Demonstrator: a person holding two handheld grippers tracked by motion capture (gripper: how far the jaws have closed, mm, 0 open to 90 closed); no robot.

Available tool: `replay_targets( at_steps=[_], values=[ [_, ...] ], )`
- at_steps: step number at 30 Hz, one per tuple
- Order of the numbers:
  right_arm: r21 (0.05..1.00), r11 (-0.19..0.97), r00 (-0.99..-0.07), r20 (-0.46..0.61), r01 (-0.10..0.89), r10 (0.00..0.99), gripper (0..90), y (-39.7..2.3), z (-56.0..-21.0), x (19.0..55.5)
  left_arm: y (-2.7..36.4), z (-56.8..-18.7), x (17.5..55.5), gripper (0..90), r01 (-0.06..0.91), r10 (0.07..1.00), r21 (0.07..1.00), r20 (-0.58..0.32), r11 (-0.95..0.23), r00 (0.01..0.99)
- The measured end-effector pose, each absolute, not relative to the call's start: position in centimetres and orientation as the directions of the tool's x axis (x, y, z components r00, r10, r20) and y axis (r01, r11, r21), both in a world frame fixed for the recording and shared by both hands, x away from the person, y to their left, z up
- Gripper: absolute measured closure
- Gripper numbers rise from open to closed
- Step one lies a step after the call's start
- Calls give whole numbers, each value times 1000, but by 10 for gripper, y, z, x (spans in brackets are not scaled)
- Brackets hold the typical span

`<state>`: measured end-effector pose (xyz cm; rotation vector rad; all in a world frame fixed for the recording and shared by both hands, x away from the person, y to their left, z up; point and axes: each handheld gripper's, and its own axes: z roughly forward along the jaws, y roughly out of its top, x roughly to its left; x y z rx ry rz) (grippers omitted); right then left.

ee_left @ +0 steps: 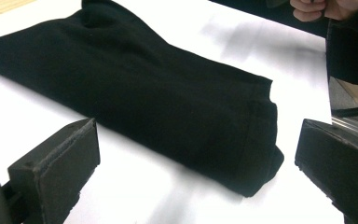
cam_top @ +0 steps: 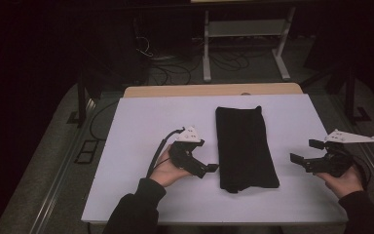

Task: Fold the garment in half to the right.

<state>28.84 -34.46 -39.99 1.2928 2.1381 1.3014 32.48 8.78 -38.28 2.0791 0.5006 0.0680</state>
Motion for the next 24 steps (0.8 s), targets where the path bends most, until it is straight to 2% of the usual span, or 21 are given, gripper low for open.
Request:
replay_targets(
  at_steps=[24],
  values=[
    [816,225,-575,153,532,803,0,-332,-411,277,161,-389,318,0,385,507,855,-174,-348,844]
  ],
)
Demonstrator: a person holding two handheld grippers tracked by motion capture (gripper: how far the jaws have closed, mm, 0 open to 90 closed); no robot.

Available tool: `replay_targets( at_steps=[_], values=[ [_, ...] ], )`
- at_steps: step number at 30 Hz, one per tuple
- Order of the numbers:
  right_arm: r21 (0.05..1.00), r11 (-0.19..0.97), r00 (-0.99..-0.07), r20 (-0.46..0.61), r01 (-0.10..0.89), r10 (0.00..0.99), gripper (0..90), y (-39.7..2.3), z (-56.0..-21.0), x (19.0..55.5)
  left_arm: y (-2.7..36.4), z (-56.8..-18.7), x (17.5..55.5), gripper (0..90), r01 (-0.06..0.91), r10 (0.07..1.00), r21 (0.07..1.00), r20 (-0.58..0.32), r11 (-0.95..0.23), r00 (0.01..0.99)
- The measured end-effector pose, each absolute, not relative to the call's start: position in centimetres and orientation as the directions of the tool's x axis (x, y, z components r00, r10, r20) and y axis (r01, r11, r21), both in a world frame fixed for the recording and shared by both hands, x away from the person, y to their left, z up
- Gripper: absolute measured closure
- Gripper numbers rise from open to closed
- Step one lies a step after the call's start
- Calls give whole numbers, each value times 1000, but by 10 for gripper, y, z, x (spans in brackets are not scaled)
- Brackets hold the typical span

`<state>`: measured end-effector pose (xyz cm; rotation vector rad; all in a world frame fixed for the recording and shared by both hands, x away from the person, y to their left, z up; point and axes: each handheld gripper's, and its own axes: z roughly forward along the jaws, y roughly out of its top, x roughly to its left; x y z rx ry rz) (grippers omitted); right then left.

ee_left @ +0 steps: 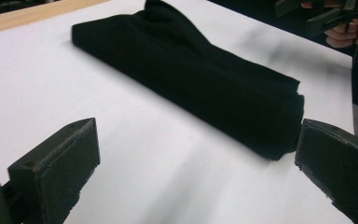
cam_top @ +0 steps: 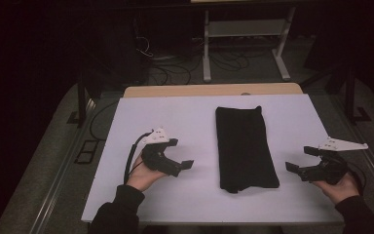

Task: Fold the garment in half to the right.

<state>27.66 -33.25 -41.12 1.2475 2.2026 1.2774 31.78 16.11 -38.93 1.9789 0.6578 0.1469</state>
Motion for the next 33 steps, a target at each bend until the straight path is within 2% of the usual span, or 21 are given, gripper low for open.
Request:
replay_targets(
  at_steps=[33],
  values=[
    [815,229,-577,152,532,802,0,-333,-413,275,239,-404,302,0,405,635,883,-176,-235,752]
  ],
)
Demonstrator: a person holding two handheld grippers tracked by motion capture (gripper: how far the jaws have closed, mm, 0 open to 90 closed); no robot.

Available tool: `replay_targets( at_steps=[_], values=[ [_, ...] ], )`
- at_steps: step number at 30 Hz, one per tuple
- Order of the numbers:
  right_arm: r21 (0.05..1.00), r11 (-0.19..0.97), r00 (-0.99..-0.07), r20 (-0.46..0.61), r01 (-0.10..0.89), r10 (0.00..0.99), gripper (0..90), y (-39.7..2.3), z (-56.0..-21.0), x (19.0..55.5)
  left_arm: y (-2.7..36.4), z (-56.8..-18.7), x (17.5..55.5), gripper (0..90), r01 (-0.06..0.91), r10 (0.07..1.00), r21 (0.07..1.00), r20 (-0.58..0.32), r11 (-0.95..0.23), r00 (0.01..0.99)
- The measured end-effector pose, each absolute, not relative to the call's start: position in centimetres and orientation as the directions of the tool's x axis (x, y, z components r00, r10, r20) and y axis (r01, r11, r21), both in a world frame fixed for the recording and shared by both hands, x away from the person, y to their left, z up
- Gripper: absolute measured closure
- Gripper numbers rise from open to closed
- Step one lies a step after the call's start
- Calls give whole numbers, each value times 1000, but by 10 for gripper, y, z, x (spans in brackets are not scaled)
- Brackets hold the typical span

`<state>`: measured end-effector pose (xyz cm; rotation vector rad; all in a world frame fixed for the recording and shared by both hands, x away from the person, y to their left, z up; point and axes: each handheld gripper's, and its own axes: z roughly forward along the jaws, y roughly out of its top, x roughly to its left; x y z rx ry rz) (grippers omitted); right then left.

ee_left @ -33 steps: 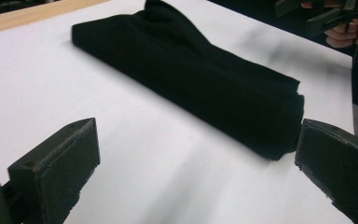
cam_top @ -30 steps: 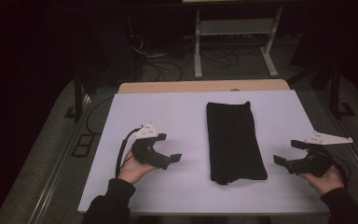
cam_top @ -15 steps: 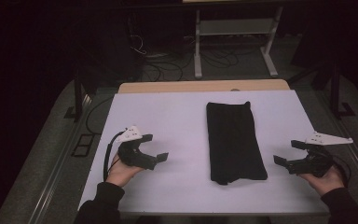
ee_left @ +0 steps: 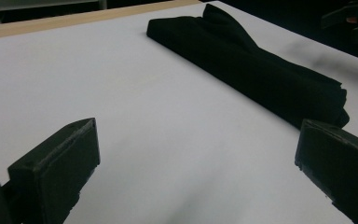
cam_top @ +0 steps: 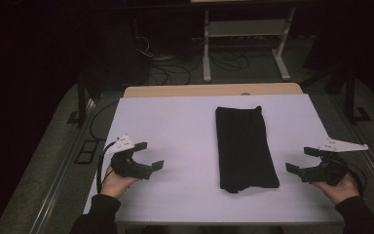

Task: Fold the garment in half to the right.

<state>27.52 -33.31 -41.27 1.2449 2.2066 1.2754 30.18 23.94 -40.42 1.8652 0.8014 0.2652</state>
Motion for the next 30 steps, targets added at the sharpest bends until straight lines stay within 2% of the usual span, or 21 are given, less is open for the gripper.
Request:
replay_targets(
  at_steps=[11,22,30],
  values=[
    [816,229,-578,150,531,802,0,-334,-413,275,269,-415,293,0,374,703,914,-163,-156,692],
    [811,236,-577,148,536,804,0,-333,-414,274,294,-422,285,0,380,751,915,-156,-134,641],
    [811,233,-577,150,536,803,0,-335,-415,272,299,-432,284,0,421,776,891,-145,-167,614]
  ],
)
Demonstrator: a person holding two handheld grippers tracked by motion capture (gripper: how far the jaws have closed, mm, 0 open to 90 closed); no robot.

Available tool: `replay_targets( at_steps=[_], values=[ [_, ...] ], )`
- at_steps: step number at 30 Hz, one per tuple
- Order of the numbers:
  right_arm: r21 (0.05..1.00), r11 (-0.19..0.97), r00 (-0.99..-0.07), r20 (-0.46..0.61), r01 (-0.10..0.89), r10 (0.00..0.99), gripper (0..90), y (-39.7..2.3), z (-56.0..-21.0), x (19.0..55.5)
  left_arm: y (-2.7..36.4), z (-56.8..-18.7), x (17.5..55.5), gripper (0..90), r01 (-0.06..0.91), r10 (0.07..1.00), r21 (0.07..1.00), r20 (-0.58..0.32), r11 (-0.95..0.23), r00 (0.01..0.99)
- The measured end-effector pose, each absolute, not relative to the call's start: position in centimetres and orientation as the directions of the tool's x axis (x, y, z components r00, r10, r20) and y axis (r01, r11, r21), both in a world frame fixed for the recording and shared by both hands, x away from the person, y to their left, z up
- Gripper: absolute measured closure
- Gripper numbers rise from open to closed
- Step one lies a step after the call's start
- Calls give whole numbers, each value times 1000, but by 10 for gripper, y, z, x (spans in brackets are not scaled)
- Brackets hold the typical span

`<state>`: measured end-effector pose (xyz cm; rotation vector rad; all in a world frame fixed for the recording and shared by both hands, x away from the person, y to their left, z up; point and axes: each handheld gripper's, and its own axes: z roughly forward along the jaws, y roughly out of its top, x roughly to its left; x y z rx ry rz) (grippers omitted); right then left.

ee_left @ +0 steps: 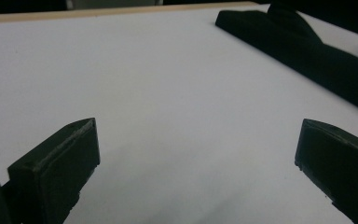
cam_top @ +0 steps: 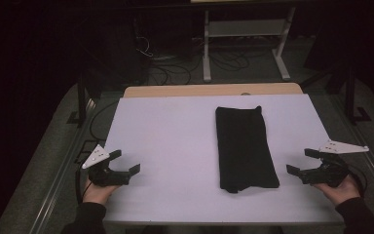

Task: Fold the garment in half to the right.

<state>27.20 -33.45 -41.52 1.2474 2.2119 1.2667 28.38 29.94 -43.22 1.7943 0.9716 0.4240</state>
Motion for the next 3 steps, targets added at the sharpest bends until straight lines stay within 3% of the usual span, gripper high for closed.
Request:
replay_targets(
  at_steps=[3],
  values=[
    [809,241,-578,143,536,804,0,-334,-416,273,296,-427,282,0,402,766,903,-149,-154,626]
  ],
)
